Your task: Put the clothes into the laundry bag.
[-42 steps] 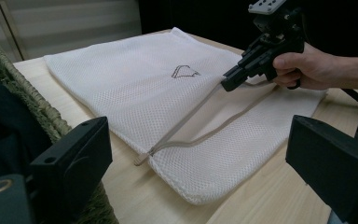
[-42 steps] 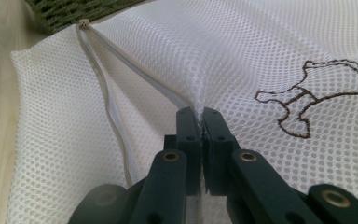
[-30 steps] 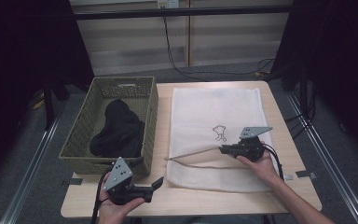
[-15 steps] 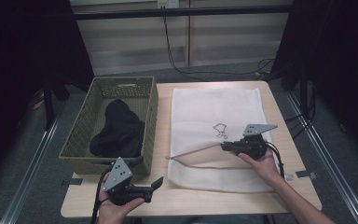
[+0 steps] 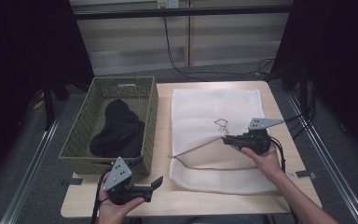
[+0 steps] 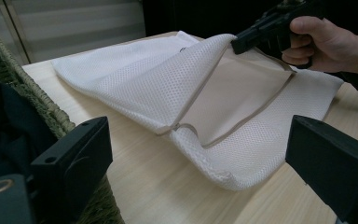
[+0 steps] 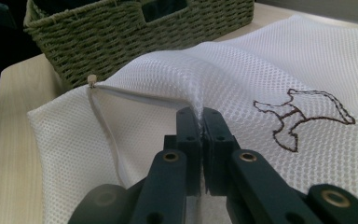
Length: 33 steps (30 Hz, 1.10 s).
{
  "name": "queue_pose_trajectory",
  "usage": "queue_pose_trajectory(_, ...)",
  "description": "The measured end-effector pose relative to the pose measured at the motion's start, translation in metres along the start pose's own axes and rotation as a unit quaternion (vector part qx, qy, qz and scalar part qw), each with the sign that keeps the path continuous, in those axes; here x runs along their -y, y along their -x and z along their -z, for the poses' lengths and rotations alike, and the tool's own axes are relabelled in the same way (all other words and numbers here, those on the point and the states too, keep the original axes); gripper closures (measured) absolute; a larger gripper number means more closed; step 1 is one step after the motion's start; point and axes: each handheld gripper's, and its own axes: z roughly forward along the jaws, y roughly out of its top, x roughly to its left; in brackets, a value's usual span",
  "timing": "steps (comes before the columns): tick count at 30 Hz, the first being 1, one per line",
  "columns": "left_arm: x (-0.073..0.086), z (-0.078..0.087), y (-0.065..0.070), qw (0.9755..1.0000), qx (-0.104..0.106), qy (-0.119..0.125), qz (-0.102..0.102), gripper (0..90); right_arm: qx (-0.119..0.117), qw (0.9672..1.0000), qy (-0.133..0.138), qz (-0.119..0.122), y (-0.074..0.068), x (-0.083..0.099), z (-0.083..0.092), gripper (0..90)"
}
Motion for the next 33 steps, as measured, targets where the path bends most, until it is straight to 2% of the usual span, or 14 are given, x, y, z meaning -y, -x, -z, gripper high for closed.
queue_pose_trajectory(14, 0.0, 0.001, -0.001, 1.0, -0.001, -0.001, -0.002, 7.3, -0.006, 1.0, 0.005, -0.006, 0.007, -0.015, 0.003, 87.4)
queue_pose_trajectory(18, 0.0, 0.001, -0.001, 1.0, -0.001, 0.002, 0.003, 7.3, -0.013, 0.9996, 0.022, -0.008, 0.011, -0.022, 0.005, 87.5)
queue_pose_trajectory(27, 0.0, 0.0, -0.001, 1.0, 0.002, 0.004, 0.006, 8.7, -0.015, 0.9991, 0.04, -0.009, 0.015, -0.033, 0.005, 87.7)
queue_pose_trajectory(33, 0.0, 0.001, -0.002, 1.0, 0.001, 0.006, 0.001, 8.0, -0.021, 0.9984, 0.052, -0.004, 0.016, -0.038, 0.003, 87.6)
